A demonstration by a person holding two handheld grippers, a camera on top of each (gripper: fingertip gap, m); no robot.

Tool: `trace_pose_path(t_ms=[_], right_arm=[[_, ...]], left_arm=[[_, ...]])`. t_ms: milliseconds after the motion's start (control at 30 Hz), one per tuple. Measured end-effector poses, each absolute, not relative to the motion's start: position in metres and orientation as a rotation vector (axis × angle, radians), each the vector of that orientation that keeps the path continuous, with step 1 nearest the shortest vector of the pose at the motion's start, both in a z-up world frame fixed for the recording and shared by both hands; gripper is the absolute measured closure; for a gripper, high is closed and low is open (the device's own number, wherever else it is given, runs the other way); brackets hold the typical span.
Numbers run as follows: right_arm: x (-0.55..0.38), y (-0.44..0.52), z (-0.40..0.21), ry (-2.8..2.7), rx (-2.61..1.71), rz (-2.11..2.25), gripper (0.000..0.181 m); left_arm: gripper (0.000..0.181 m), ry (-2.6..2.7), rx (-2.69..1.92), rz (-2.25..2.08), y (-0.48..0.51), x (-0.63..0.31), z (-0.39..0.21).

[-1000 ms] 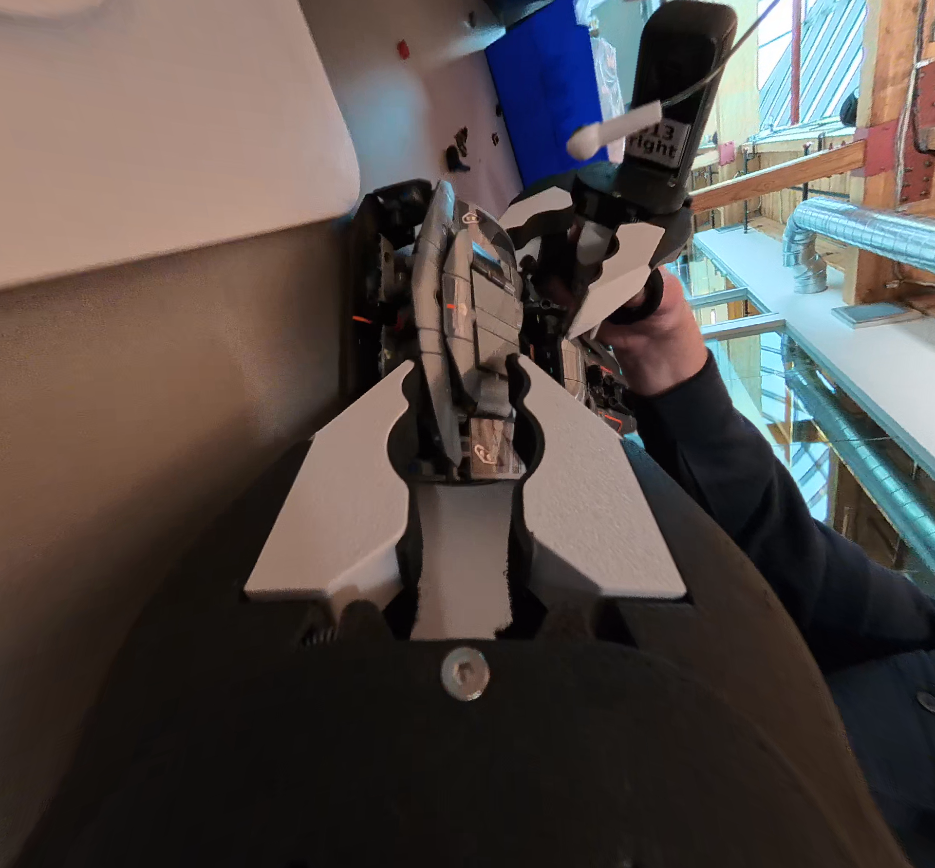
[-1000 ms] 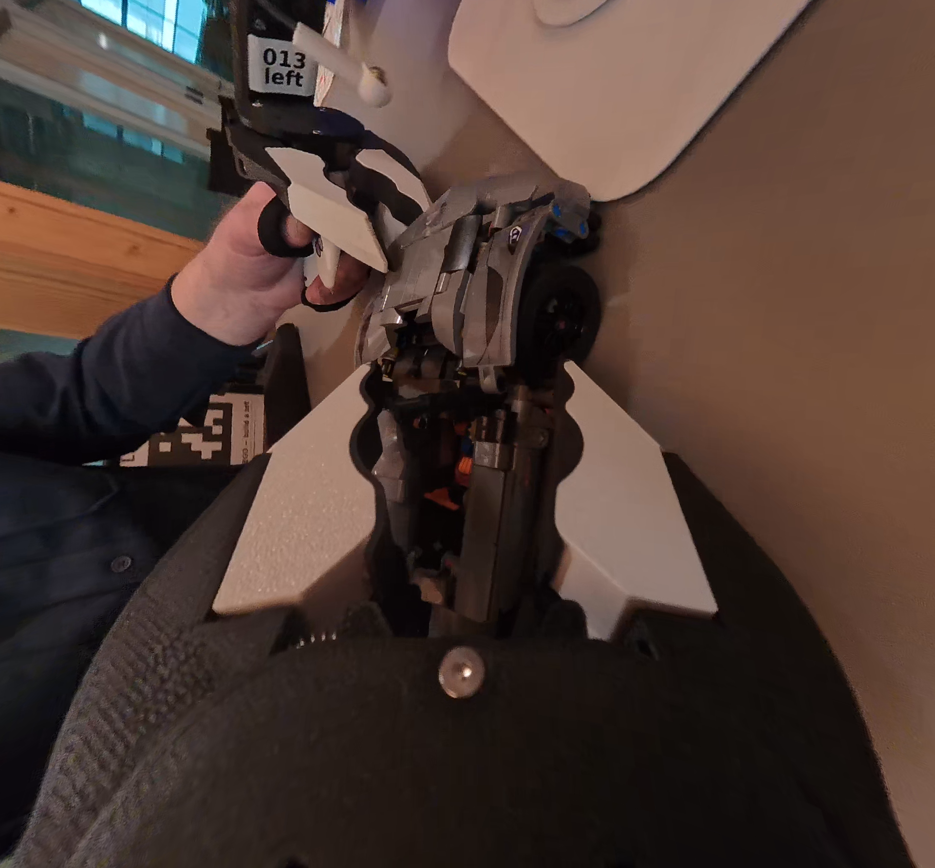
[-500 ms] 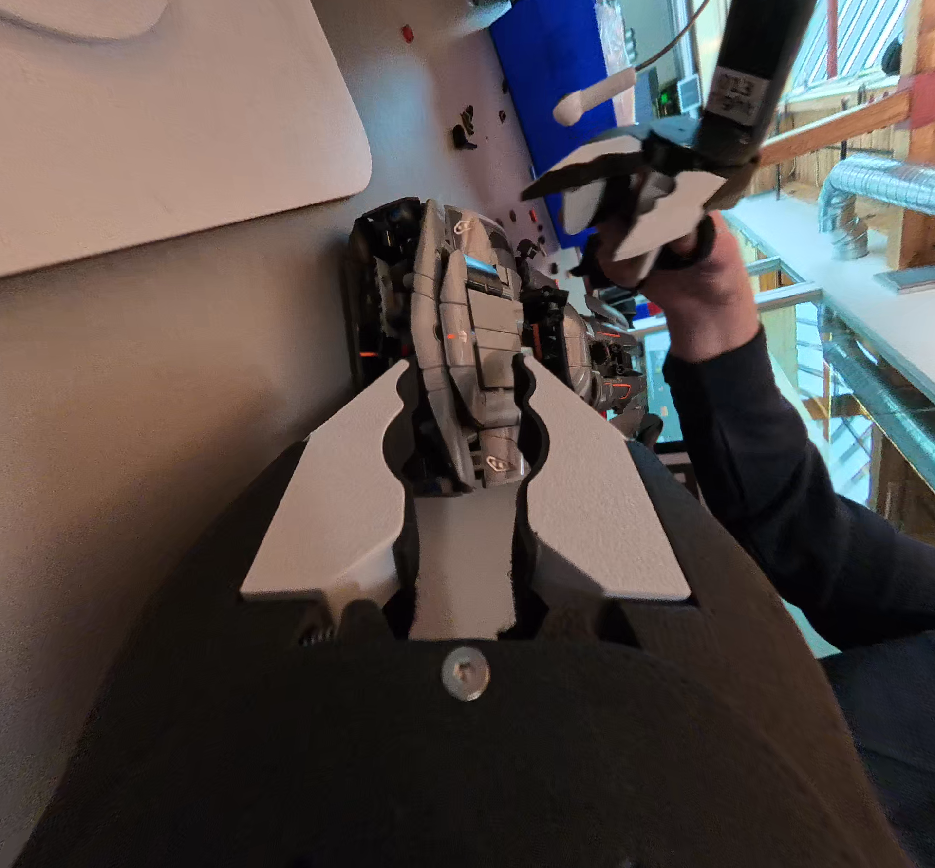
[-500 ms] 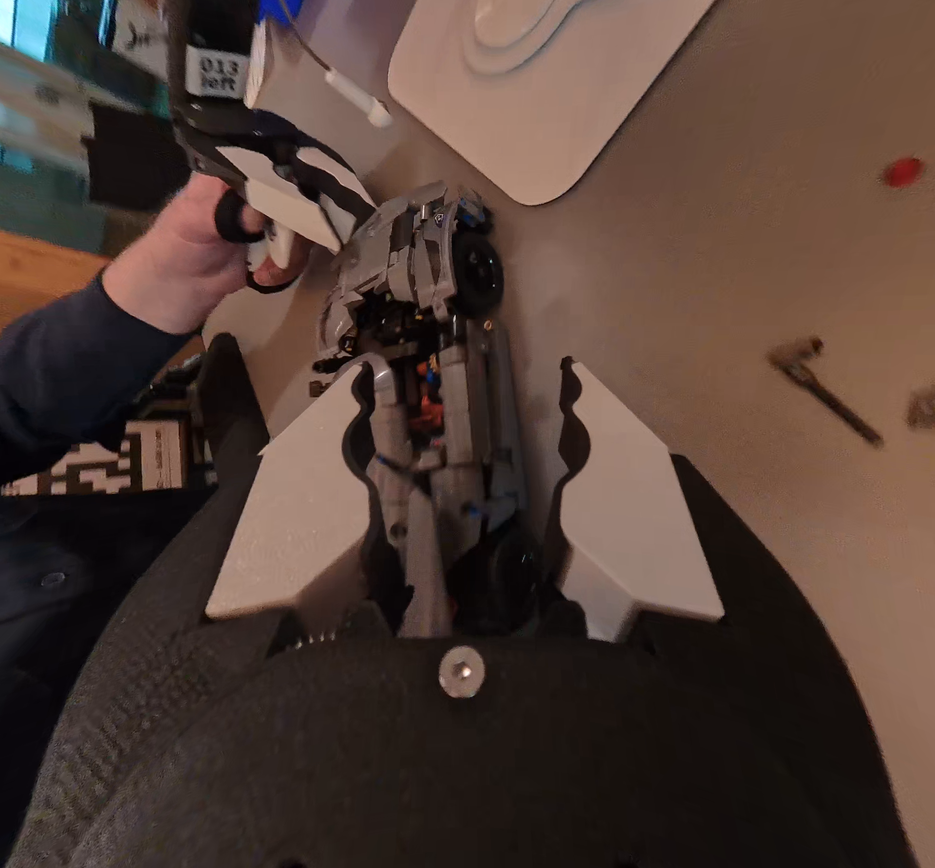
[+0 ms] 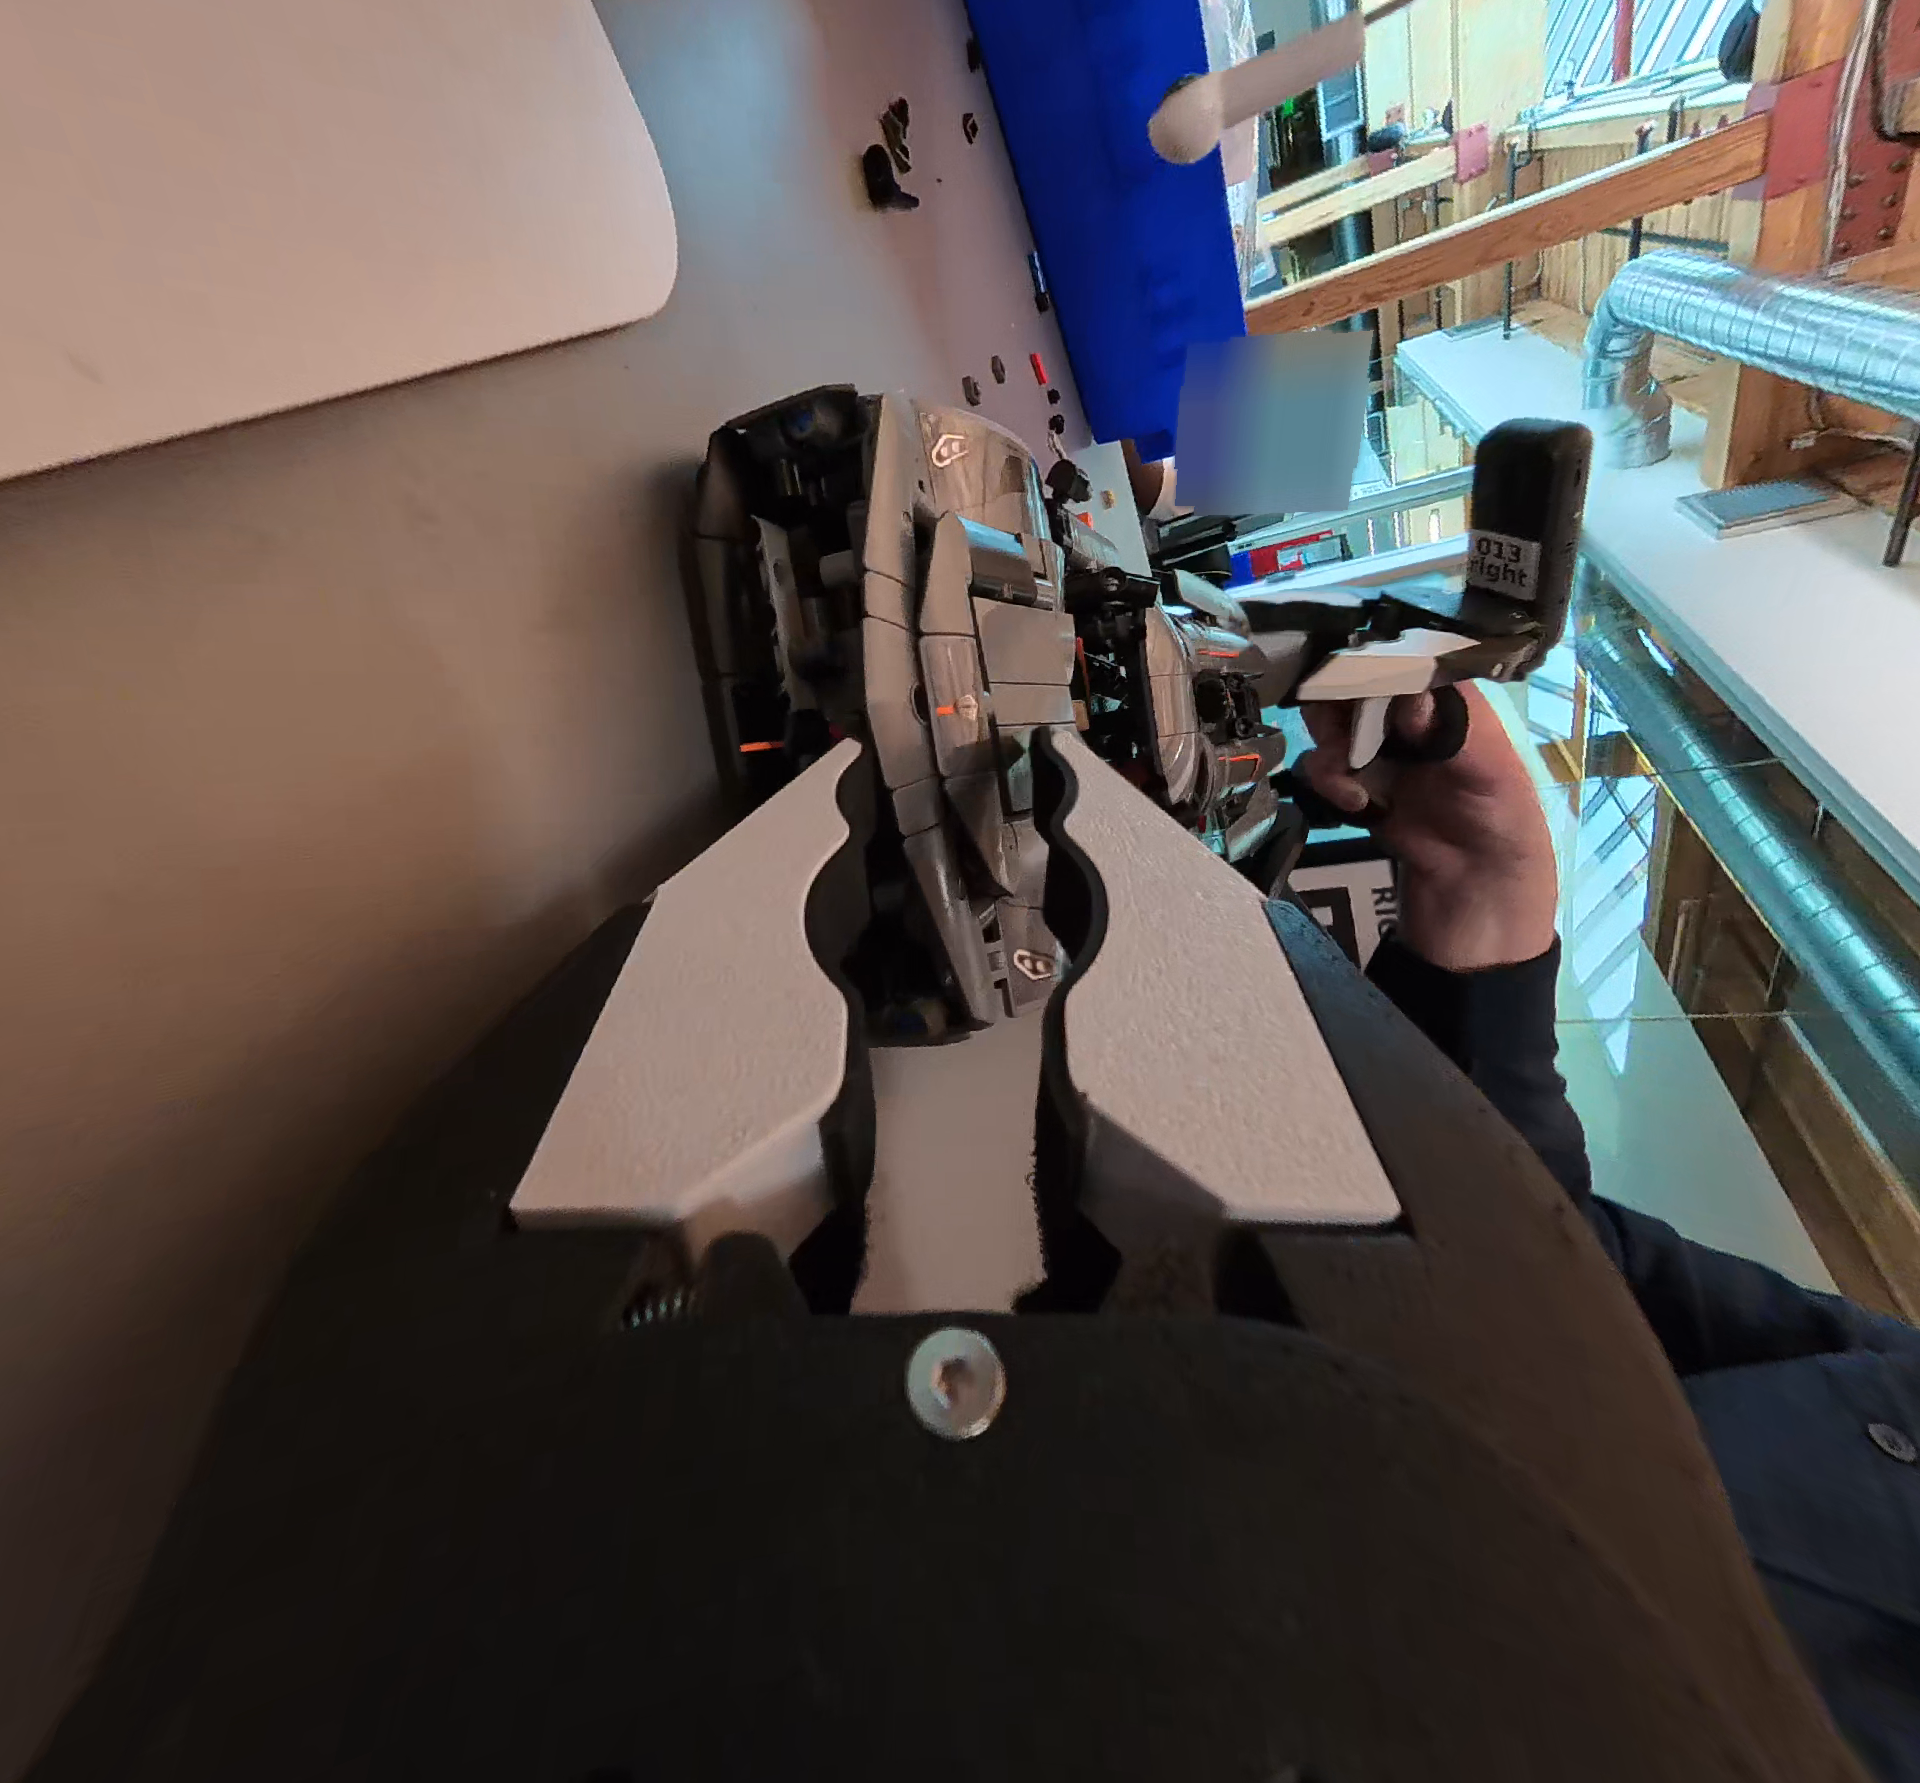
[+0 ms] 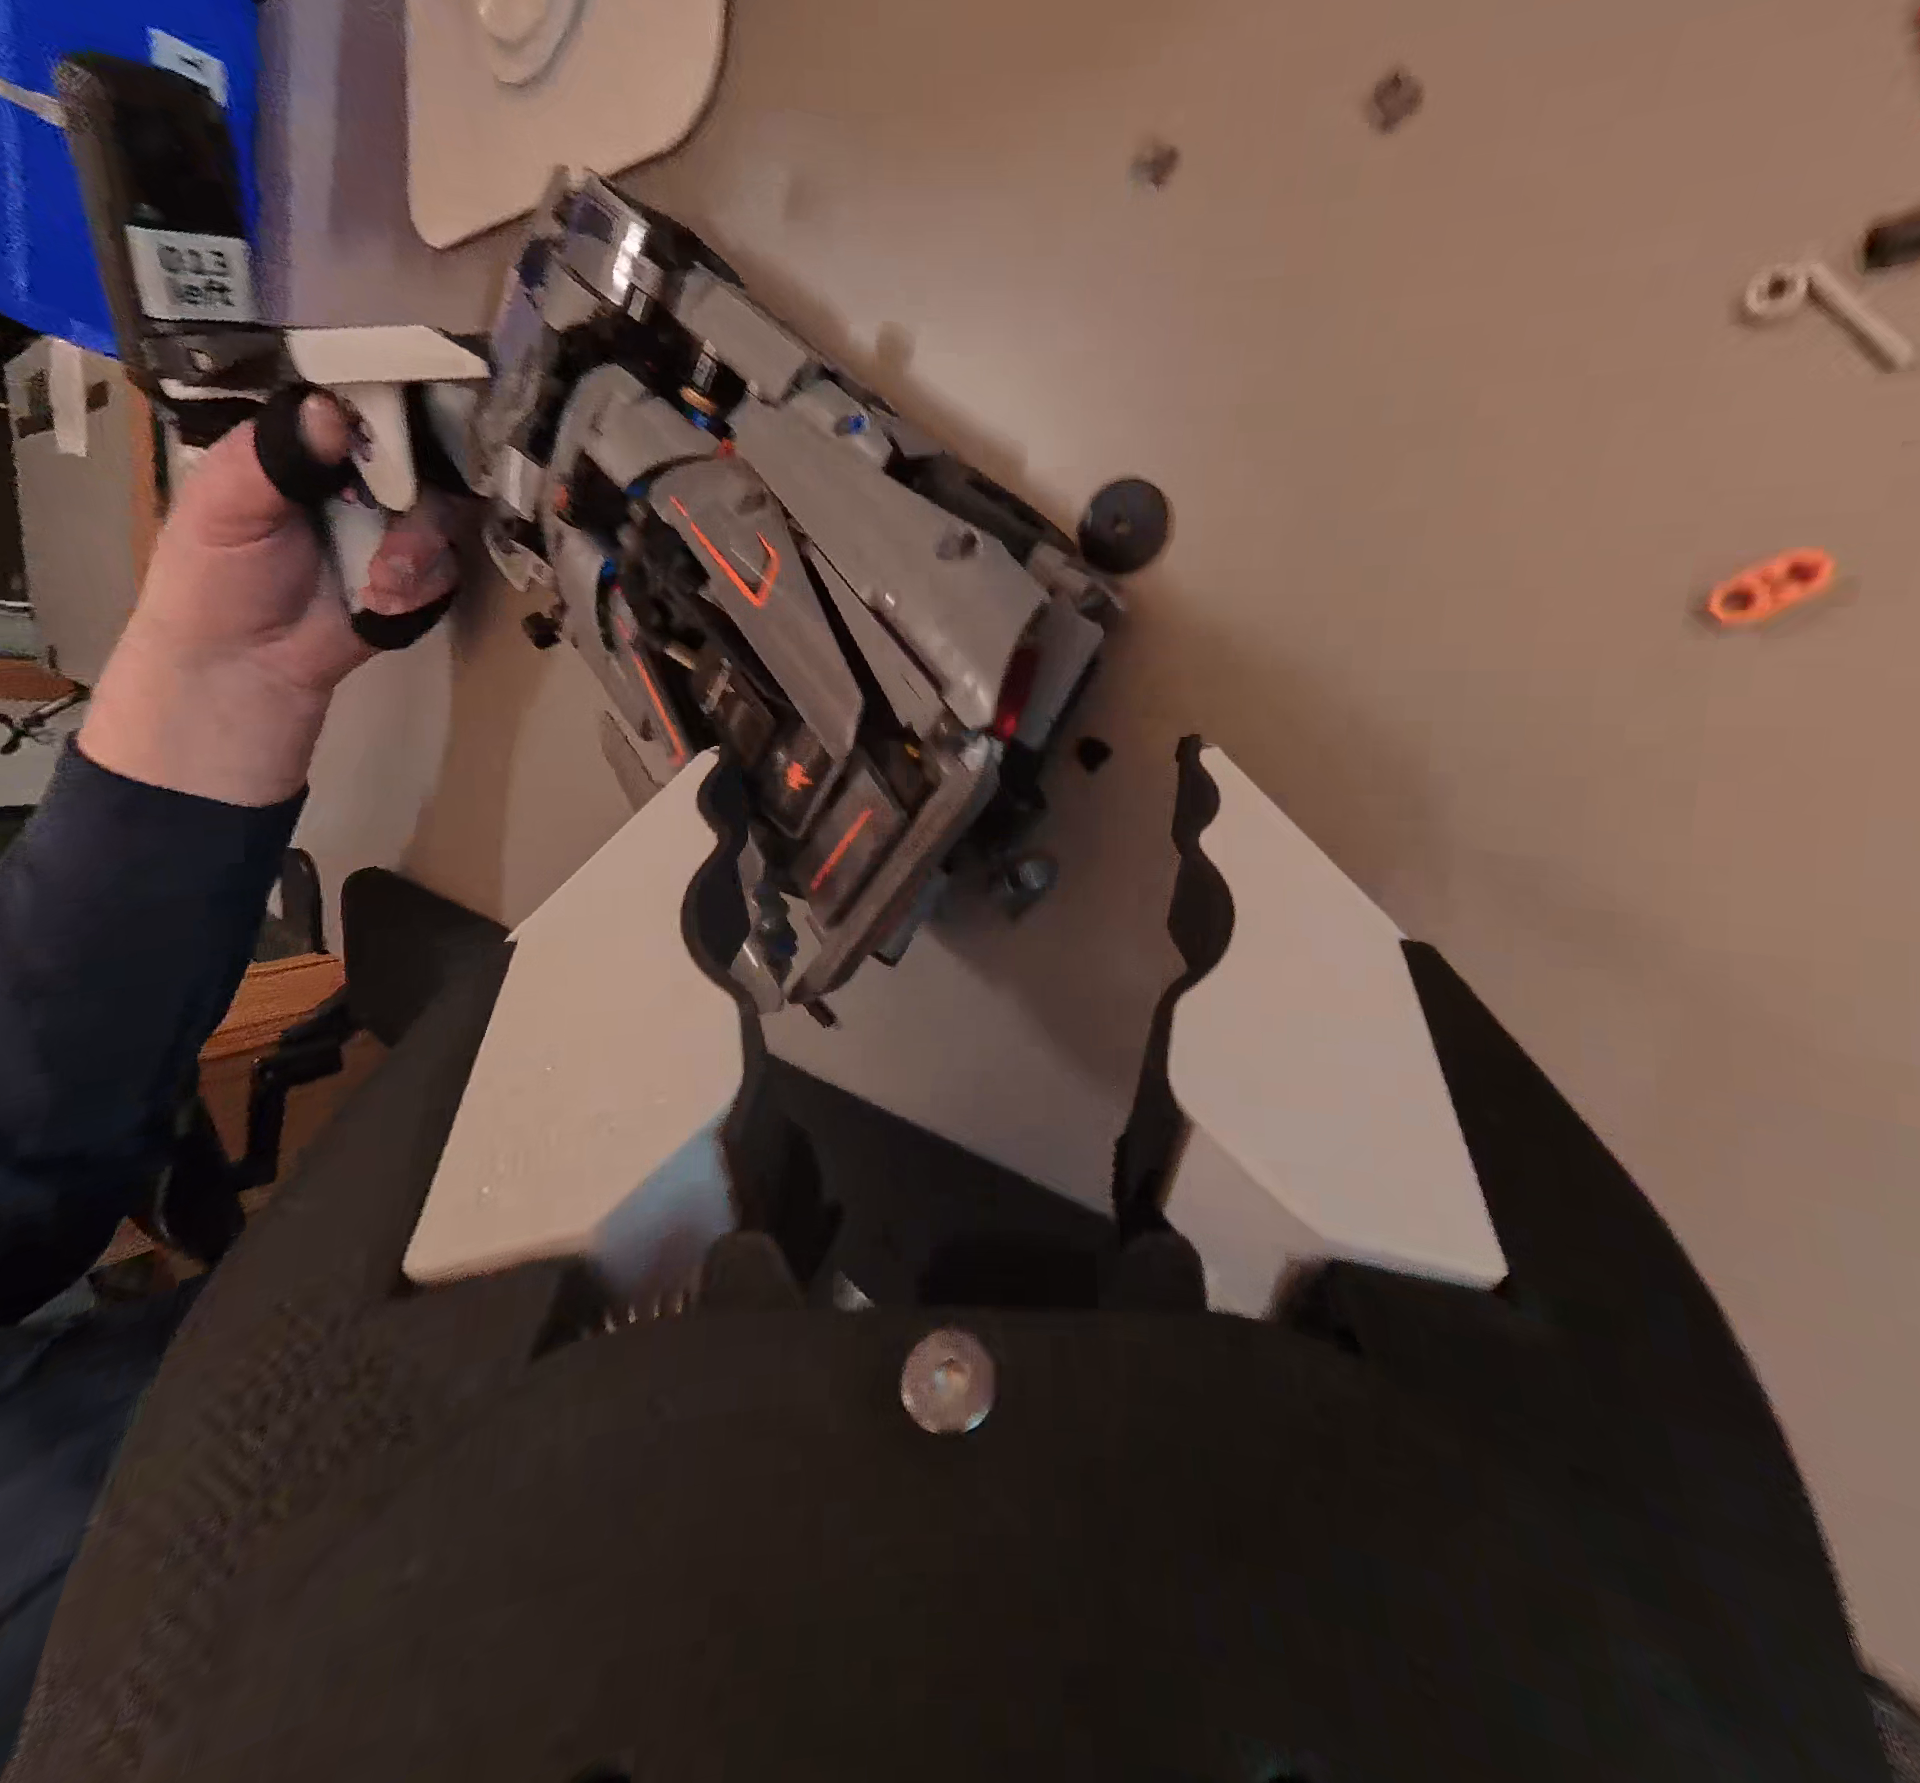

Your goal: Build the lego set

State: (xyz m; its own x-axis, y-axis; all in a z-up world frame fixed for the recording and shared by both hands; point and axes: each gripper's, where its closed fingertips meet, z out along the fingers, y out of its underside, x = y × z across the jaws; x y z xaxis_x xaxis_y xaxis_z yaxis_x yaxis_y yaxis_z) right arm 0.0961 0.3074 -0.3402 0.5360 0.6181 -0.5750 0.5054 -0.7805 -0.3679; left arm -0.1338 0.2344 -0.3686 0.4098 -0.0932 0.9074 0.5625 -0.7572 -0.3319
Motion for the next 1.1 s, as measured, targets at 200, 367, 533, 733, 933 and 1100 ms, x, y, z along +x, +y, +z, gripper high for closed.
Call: trace_pose_path(t_ms=[200,367,533,733,933,1100], right_arm=[[0.092,0.288,-0.352,-0.894,-2.685,1.164,0.101],[0.084,0.283,-0.356,-0.822,-2.738,1.278,0.099],[0.079,0.279,-0.355,-0.766,-2.738,1.402,0.097],[0.071,0.279,-0.350,-0.754,-2.714,1.497,0.094],[0.068,0.279,-0.347,-0.773,-2.697,1.519,0.090],[0.066,0.282,-0.340,-0.763,-2.656,1.573,0.093]], left_arm=[[0.152,-0.391,-2.038,-1.395,0.234,-0.133,-0.367],[0.155,-0.414,-2.028,-1.401,0.234,-0.135,-0.368],[0.157,-0.412,-2.015,-1.417,0.235,-0.134,-0.367],[0.160,-0.407,-2.008,-1.449,0.236,-0.133,-0.368],[0.164,-0.446,-1.968,-1.491,0.236,-0.134,-0.366],[0.166,-0.493,-1.929,-1.498,0.234,-0.143,-0.365]])
